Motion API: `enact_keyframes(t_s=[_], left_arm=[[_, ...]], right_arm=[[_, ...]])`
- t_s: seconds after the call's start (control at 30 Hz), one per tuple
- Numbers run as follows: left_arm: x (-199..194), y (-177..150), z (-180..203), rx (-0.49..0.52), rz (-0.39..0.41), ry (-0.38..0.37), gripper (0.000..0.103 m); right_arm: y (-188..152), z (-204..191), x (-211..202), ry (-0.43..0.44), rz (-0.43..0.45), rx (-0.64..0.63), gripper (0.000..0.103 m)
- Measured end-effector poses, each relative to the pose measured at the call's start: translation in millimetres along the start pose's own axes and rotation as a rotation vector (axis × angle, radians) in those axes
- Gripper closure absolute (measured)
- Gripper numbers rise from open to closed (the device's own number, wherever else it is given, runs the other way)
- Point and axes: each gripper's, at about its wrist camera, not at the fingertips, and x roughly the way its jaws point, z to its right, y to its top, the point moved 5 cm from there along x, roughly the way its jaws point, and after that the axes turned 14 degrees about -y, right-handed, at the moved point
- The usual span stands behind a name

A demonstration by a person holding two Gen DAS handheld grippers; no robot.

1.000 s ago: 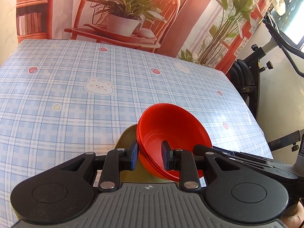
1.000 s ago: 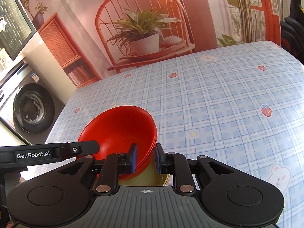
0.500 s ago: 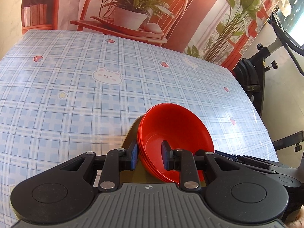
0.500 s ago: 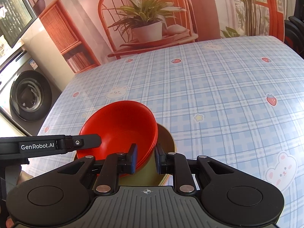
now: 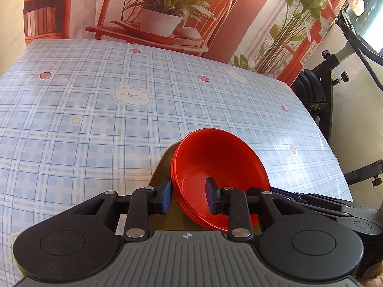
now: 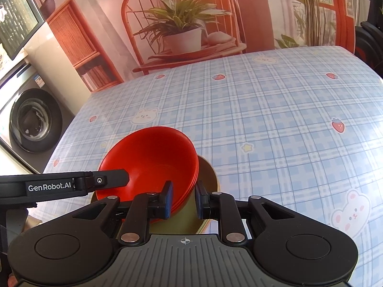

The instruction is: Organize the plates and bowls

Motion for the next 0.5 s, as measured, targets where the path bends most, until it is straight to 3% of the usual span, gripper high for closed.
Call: enact_keyframes(t_s=[0.5], left_arm=[[-19,4,13,0.070,0.021,0.020,0.050]], right_arm=[[1,2,-25,0.012,0.054,0.003,0.079]])
